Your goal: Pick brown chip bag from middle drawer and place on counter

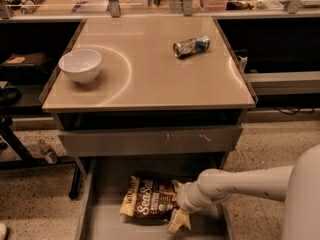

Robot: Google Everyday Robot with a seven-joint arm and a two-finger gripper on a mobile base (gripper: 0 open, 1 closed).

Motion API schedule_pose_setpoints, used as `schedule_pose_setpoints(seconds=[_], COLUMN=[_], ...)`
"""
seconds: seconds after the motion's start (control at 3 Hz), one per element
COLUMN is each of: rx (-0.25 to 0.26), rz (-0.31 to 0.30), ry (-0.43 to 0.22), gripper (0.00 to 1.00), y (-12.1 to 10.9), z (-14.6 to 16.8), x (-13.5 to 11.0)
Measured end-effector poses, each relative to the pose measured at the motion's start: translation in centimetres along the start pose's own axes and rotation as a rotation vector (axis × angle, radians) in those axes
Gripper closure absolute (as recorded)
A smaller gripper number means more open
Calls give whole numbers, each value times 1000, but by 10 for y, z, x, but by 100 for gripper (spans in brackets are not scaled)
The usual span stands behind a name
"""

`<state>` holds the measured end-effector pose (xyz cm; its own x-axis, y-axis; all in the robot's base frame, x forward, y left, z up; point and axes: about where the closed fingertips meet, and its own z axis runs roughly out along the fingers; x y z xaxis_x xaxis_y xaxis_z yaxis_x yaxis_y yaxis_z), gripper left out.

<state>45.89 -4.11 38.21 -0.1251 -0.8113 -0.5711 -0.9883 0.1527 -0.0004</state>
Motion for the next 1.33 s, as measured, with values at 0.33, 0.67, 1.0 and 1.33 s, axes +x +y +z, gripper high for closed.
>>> schedule_pose_setpoints(seconds=[0.33,0.67,1.0,1.33], rx=[-12,-12,-12,-12], rz=[13,15,15,15], ry=[-50,-53,-53,-53], gripper=[0,19,42,65], y=[-4,-5,-5,-5], z=[19,21,21,21], x=[3,4,4,4])
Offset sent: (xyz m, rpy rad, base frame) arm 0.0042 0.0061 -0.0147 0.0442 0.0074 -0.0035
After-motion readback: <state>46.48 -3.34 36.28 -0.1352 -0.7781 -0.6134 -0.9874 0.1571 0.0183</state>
